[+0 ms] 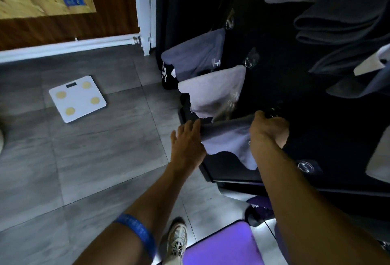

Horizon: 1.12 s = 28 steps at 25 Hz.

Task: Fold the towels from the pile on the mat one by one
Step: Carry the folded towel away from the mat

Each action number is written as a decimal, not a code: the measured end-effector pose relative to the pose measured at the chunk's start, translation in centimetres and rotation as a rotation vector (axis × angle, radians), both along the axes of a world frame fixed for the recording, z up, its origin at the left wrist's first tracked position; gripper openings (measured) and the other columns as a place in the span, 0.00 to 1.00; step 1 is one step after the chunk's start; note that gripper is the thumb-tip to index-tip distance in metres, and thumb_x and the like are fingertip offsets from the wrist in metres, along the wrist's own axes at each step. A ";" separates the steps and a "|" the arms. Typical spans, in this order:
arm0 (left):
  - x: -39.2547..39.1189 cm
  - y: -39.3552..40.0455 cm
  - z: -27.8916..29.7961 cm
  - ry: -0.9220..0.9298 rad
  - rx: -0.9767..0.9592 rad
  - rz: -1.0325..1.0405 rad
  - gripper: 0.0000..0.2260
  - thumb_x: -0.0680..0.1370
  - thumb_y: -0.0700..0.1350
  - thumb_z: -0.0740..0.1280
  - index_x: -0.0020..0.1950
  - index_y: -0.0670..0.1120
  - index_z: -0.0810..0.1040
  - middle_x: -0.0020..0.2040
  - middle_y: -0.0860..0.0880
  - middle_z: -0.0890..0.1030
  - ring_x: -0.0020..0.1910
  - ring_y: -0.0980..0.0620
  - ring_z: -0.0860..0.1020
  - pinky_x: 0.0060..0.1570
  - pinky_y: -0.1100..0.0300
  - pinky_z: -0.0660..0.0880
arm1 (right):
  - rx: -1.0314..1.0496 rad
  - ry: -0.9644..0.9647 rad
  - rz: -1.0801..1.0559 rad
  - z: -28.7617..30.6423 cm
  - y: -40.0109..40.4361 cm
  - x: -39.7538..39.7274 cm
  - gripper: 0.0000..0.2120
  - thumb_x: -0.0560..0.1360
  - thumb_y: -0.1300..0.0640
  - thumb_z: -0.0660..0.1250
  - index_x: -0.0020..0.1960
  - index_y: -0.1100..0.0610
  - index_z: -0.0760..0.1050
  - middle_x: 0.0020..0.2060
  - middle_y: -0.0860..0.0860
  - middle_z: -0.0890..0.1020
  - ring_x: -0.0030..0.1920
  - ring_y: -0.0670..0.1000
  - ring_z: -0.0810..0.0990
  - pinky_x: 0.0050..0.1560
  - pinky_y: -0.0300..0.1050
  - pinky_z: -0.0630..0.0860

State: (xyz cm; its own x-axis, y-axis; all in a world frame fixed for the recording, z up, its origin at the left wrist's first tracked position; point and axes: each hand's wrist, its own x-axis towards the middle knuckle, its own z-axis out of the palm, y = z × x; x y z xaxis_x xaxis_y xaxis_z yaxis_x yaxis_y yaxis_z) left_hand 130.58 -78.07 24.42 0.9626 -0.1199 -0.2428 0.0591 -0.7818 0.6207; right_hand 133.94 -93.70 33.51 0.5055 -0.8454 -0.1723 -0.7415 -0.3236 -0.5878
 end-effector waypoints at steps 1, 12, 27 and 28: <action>-0.4 0.1 0.0 0.015 -0.034 0.004 0.31 0.73 0.41 0.67 0.75 0.47 0.61 0.70 0.47 0.67 0.68 0.45 0.65 0.69 0.46 0.63 | -0.004 -0.012 0.001 -0.1 0.1 0.0 0.11 0.77 0.48 0.65 0.45 0.56 0.73 0.44 0.54 0.81 0.42 0.54 0.81 0.42 0.48 0.78; -8.0 6.6 4.6 0.051 -0.203 0.104 0.29 0.79 0.44 0.64 0.78 0.52 0.56 0.75 0.51 0.63 0.73 0.52 0.61 0.72 0.56 0.57 | -0.033 0.087 0.046 0.1 0.8 -0.5 0.22 0.76 0.44 0.66 0.57 0.63 0.76 0.52 0.61 0.82 0.50 0.63 0.81 0.47 0.51 0.77; -18.1 17.7 19.7 0.076 -0.272 0.099 0.26 0.77 0.41 0.67 0.75 0.48 0.65 0.73 0.49 0.69 0.71 0.49 0.66 0.65 0.60 0.64 | 0.369 0.283 0.549 8.2 13.9 -32.3 0.27 0.72 0.46 0.73 0.67 0.55 0.73 0.61 0.51 0.78 0.59 0.52 0.78 0.55 0.39 0.74; -19.2 17.5 20.4 0.067 -0.274 0.093 0.26 0.78 0.41 0.67 0.75 0.48 0.66 0.73 0.48 0.69 0.71 0.49 0.66 0.64 0.61 0.64 | 0.329 0.271 0.601 8.8 13.7 -33.5 0.25 0.74 0.48 0.73 0.67 0.55 0.73 0.63 0.50 0.77 0.61 0.52 0.78 0.57 0.39 0.73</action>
State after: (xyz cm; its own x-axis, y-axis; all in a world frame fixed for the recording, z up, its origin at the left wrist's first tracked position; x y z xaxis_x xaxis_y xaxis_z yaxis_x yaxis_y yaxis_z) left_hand 111.41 -60.56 44.79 0.9555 -0.1021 -0.2766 0.1702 -0.5749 0.8003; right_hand 100.41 -80.02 42.33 0.7692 -0.3188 -0.5538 -0.6246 -0.5586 -0.5458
